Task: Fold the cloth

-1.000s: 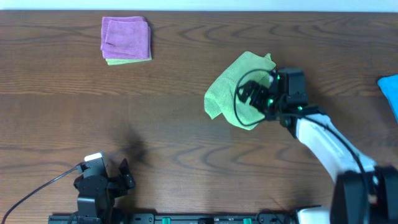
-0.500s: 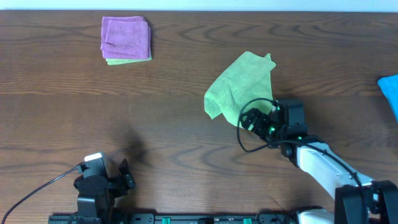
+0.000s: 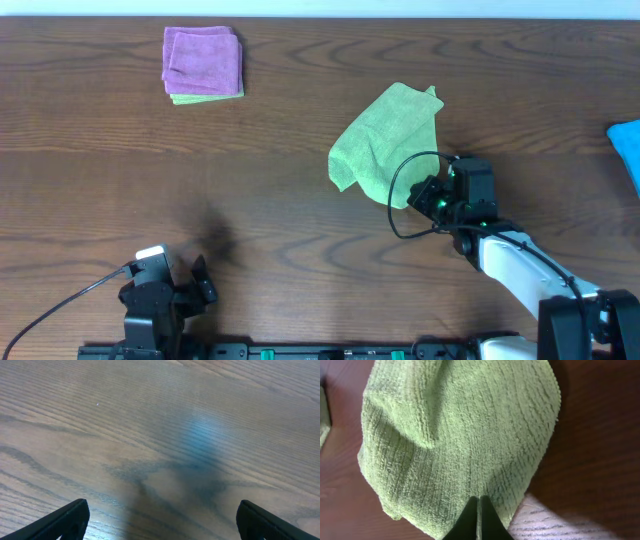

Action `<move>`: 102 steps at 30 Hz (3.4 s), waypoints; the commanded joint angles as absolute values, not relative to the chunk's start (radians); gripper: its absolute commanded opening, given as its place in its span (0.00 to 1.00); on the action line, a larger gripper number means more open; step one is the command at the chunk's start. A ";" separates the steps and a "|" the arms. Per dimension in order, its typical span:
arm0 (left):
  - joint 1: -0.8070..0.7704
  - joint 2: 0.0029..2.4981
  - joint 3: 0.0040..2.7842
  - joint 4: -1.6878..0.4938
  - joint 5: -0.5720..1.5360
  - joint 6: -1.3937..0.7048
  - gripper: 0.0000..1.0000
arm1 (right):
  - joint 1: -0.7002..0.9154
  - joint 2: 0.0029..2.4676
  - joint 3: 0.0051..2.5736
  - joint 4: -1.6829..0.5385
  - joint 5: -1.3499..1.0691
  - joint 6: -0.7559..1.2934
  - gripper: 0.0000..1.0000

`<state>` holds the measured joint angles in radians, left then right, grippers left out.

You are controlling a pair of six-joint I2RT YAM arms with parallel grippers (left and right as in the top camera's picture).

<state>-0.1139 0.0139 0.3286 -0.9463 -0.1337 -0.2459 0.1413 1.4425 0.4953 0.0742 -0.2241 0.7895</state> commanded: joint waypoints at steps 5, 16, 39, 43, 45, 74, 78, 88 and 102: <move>-0.110 0.006 0.314 -0.999 -0.133 -0.224 0.95 | 0.144 1.452 0.490 0.023 -0.202 0.793 0.94; -0.110 0.006 0.314 -0.999 -0.133 -0.224 0.95 | 0.097 1.547 0.490 0.166 -0.180 0.853 0.61; -0.110 0.006 0.314 -0.999 -0.133 -0.224 0.95 | 0.105 1.573 0.759 -0.241 -0.222 0.842 0.01; -0.110 0.006 0.314 -0.999 -0.133 -0.224 0.95 | 0.105 1.573 0.909 -0.384 -0.061 0.738 0.02; -0.110 0.006 0.314 -0.999 -0.133 -0.224 0.95 | 0.106 1.573 0.969 -0.361 -0.021 0.680 0.01; -0.110 0.006 0.314 -0.999 -0.133 -0.224 0.95 | 0.204 1.727 1.002 -0.262 -0.060 0.681 0.99; -0.110 0.006 0.314 -0.999 -0.133 -0.224 0.95 | 0.181 1.702 1.001 -0.348 0.050 0.680 0.99; -0.110 0.006 0.314 -0.999 -0.133 -0.224 0.95 | 0.078 1.774 1.000 -0.117 -0.088 0.578 0.99; -0.110 0.006 0.314 -0.999 -0.133 -0.224 0.95 | 0.049 1.874 1.000 -0.014 -0.266 0.604 0.83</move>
<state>-0.1139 0.0135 0.3286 -0.9463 -0.1337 -0.2459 0.0574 1.8526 0.9985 -0.0212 -0.2317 0.6018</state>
